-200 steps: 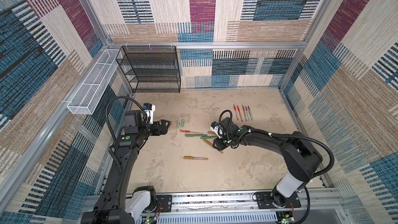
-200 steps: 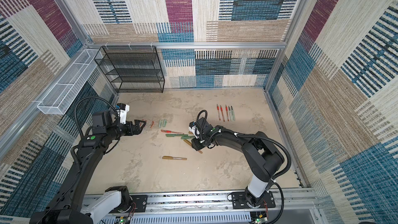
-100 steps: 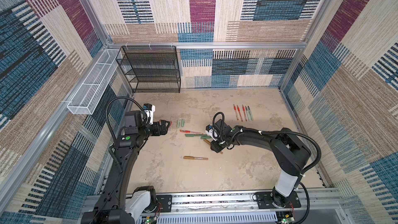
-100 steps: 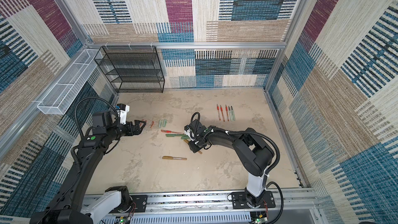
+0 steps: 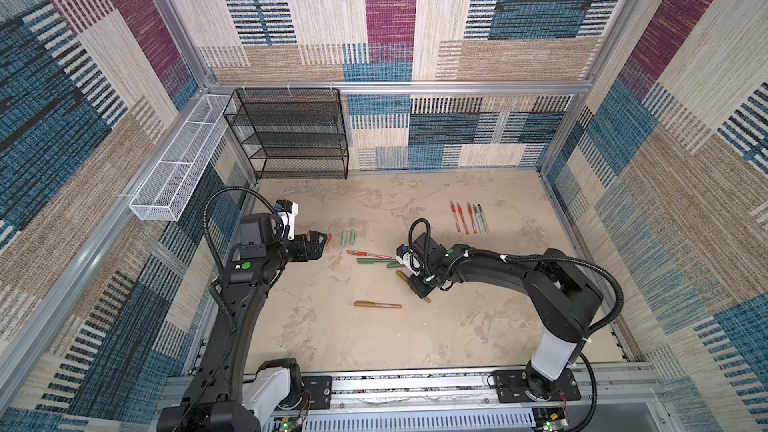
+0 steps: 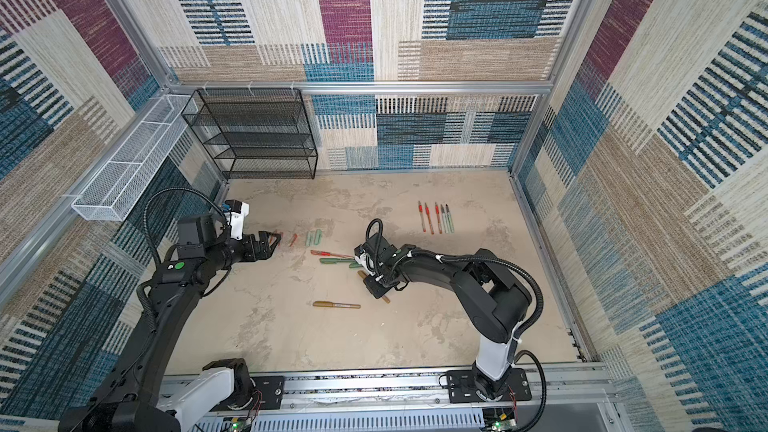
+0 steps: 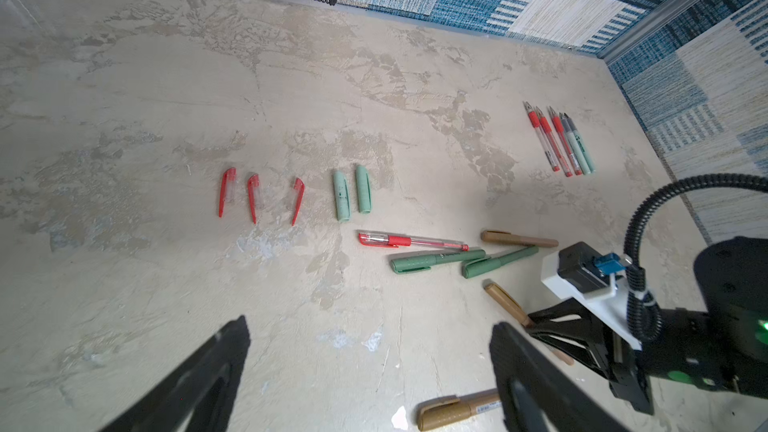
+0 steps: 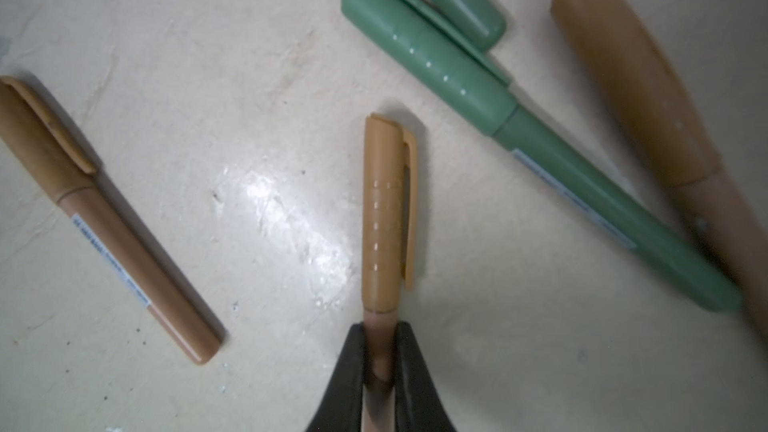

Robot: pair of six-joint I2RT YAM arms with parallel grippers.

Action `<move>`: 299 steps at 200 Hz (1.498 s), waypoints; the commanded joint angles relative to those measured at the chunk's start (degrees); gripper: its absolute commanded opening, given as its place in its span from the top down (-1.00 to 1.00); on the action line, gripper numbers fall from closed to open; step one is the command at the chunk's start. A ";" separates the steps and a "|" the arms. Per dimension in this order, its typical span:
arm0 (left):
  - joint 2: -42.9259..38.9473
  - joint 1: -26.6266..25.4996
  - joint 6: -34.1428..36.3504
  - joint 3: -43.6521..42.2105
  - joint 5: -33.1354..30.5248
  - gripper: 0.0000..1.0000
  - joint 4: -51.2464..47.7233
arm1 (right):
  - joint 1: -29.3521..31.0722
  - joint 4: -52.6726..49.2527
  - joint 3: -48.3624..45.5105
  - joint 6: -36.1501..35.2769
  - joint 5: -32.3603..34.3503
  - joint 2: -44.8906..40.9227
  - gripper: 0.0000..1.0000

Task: Open the pen caps
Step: 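Move the right gripper to the pile and grasp a tan pen, then lift the tan pen toward the left gripper while the left gripper reaches toward it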

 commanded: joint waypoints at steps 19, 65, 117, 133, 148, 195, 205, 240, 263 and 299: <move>-0.14 0.19 -2.00 -0.27 7.58 -0.85 2.09 | 0.14 0.66 2.42 1.67 -2.88 -4.57 0.73; -0.27 0.19 -5.56 -1.22 18.15 -0.78 5.38 | 0.14 12.80 0.55 10.42 -6.50 -10.34 0.79; 0.52 -0.08 -9.91 -2.79 22.99 -0.68 9.26 | 1.61 32.38 -4.22 23.26 -6.97 -13.04 0.85; 0.62 -0.46 -10.50 -3.07 24.05 -0.63 10.05 | 3.43 36.54 -4.54 25.30 -6.76 -12.55 0.85; 0.65 -1.75 -10.29 -4.11 25.08 -0.62 11.48 | 4.59 39.76 -4.36 27.10 -7.00 -11.21 0.85; 1.47 -4.48 -12.20 -5.43 26.53 -0.47 12.81 | 7.83 42.95 -0.91 30.29 -6.91 -6.45 0.85; 1.65 -5.04 -12.23 -5.65 26.48 -0.46 13.01 | 8.38 42.84 0.15 30.53 -6.66 -5.25 0.85; 2.53 -5.92 -13.65 -5.78 23.88 -0.33 13.26 | 10.32 43.57 3.30 31.18 -6.65 -3.05 0.85; 2.89 -6.45 -14.09 -6.00 22.61 -0.15 13.44 | 10.59 41.55 5.85 30.93 -7.06 -1.46 0.86; 2.81 -6.54 -14.52 -6.61 21.75 0.28 14.43 | 11.47 43.11 6.97 30.93 -7.83 -0.65 0.86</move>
